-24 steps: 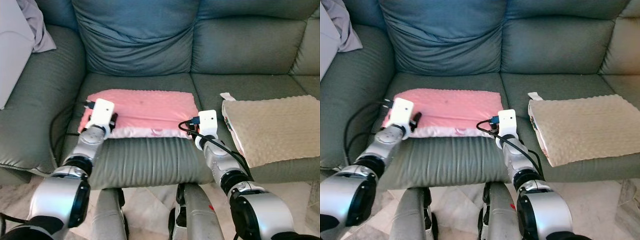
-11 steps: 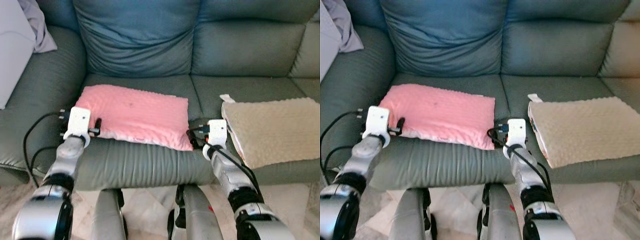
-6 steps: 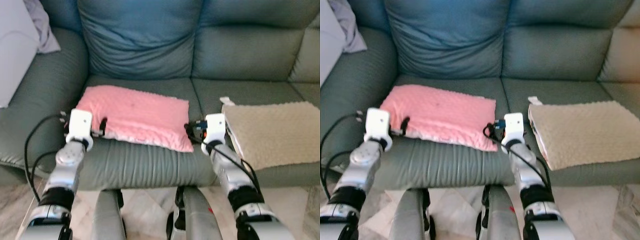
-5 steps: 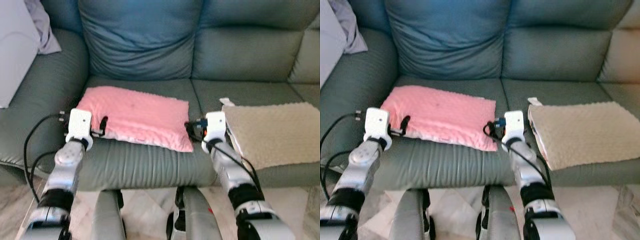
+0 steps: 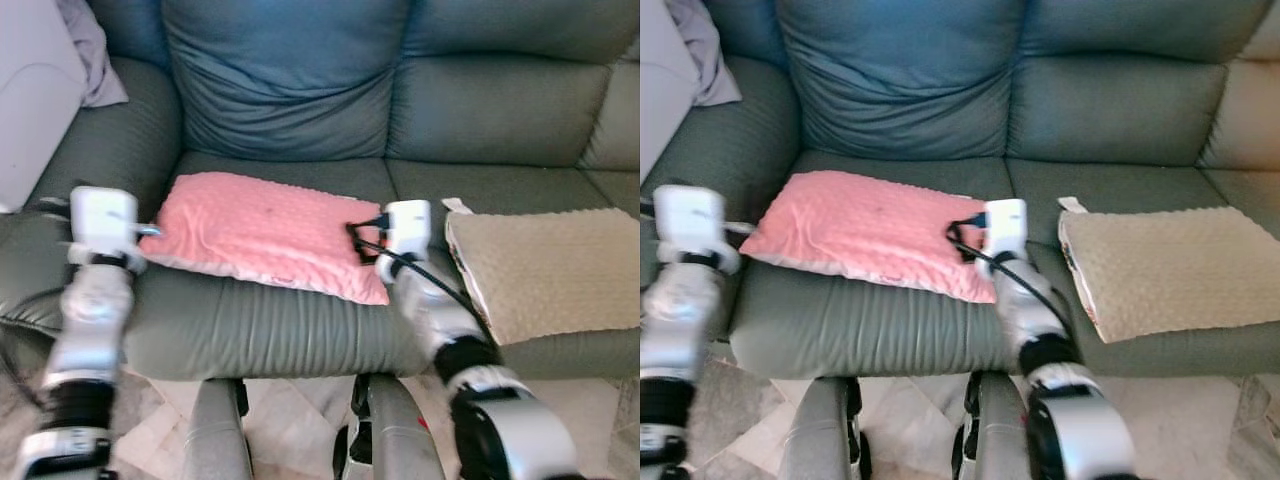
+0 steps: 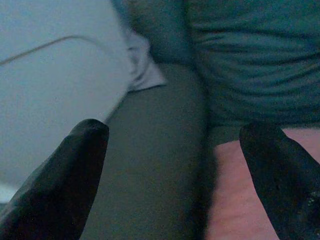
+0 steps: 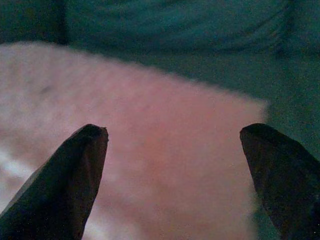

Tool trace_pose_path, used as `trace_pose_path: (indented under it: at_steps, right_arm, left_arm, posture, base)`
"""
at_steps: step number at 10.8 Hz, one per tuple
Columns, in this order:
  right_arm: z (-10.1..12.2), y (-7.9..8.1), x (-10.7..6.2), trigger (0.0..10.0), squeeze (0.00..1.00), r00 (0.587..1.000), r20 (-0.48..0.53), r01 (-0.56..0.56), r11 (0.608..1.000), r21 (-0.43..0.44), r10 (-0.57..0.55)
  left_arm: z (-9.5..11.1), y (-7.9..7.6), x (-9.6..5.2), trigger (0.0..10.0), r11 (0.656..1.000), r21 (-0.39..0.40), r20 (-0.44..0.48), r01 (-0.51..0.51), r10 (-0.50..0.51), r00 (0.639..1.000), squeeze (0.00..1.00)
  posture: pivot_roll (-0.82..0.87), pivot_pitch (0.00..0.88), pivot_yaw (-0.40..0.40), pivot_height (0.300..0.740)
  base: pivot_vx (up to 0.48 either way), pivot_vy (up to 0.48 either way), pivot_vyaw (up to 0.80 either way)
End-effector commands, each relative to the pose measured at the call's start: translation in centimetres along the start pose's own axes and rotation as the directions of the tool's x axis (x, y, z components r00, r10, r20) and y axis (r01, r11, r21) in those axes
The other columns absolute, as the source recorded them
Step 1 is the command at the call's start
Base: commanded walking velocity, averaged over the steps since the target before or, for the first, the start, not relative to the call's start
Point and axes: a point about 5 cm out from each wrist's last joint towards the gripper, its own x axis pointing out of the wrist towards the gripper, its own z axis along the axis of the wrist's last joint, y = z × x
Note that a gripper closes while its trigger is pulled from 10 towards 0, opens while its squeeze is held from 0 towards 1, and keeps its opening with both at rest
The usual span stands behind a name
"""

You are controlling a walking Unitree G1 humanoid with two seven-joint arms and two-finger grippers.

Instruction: Move the pillow to the sofa

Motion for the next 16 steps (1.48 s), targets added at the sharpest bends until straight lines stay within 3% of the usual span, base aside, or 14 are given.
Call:
trace_pose_path:
  at_steps: [1, 2, 3, 7, 12, 16]
  right_arm:
    - [-1.0, 0.1, 0.0, 10.0, 1.0, 0.998, -0.059, -0.01, 1.0, 0.029, 0.012]
    - [-2.1, 0.8, 0.1, 10.0, 1.0, 0.991, -0.126, -0.029, 0.998, 0.054, 0.036]
    - [-2.1, 0.8, 0.1, 10.0, 1.0, 0.991, -0.127, -0.031, 0.998, 0.058, 0.039]
    - [-5.0, -1.8, -1.3, 10.0, 1.0, 0.953, -0.298, 0.078, 0.995, 0.064, -0.055]
    - [-5.1, -4.6, -2.2, 10.0, 1.0, 0.919, -0.351, 0.186, 0.982, -0.014, -0.179]
    - [-4.8, -7.0, -3.0, 10.0, 1.0, 0.896, -0.357, 0.291, 0.957, 0.018, -0.266]
  left_arm:
    - [-0.8, 0.5, -0.3, 10.0, 0.999, 0.027, -0.041, -0.019, 0.02, 0.999, 0.0]
    - [-1.0, 0.8, -0.5, 10.0, 0.999, 0.025, -0.062, -0.036, 0.038, 0.997, 0.0]
    - [-1.0, 0.8, -0.6, 10.0, 0.999, 0.029, -0.061, -0.035, 0.037, 0.997, 0.0]
    - [-1.3, 0.1, -1.0, 10.0, 1.0, 0.021, -0.098, -0.023, 0.025, 0.995, 0.0]
    - [-1.1, -0.3, -0.6, 10.0, 1.0, 0.013, -0.112, -0.013, 0.014, 0.994, 0.0]
    - [-1.1, -0.2, -0.6, 10.0, 1.0, 0.013, -0.121, -0.019, 0.02, 0.992, 0.0]
  posture:
    - [0.06, 0.094, -0.063, 0.618]
    - [0.07, 0.1, -0.063, 0.618]
    - [0.07, 0.104, -0.064, 0.618]
    - [0.07, 0.111, -0.063, 0.618]
    - [0.06, 0.111, -0.059, 0.618]
    - [0.06, 0.108, -0.059, 0.618]
  base:
    - [0.0, 0.0, 0.0]
    - [0.0, 0.0, 0.0]
    - [0.0, 0.0, 0.0]
    - [0.0, 0.0, 0.0]
    - [0.0, 0.0, 0.0]
    - [0.0, 0.0, 0.0]
